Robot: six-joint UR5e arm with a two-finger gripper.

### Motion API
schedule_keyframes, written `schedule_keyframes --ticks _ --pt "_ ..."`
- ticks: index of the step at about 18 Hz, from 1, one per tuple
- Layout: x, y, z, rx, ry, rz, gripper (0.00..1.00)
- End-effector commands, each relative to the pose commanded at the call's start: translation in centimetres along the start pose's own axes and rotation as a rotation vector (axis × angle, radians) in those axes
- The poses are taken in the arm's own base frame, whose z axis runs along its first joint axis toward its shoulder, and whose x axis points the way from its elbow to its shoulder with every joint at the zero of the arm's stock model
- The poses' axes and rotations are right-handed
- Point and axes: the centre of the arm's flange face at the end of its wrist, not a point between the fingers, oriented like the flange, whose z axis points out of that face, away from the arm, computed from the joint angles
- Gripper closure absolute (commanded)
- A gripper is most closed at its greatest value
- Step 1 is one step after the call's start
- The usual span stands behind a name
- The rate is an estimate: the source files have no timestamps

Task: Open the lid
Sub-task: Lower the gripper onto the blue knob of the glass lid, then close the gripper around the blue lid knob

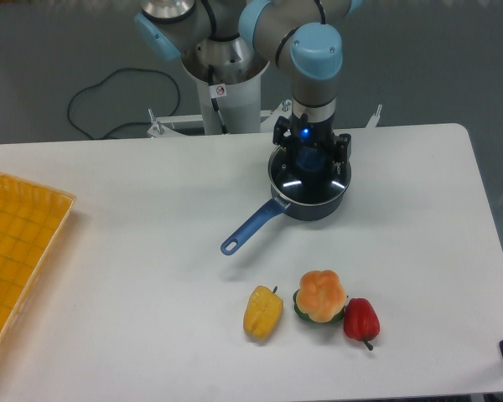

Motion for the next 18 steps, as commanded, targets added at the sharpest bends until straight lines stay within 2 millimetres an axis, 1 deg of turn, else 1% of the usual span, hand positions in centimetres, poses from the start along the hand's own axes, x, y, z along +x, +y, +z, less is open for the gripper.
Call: schedule_keyframes --ticks 2,4,8,11,13,15,18 --pt "0.15 -0.15 -0.01 0.0 0.0 0.005 0.15" --pt "0.1 -0.18 -0.07 0.001 -0.001 0.006 0.17" --pt "0.06 -0.03 0.01 -0.002 0.001 0.038 0.17" --pt "-0.15 0.39 0.22 -0.005 0.005 0.055 0.13" --pt "-0.2 0.53 0.28 -0.007 0.005 0.06 0.12" --pt "-0.11 0.49 0.16 -0.005 0.005 0.06 0.12" --pt "-0.03 0.38 0.14 -0.004 0.003 0.063 0.15"
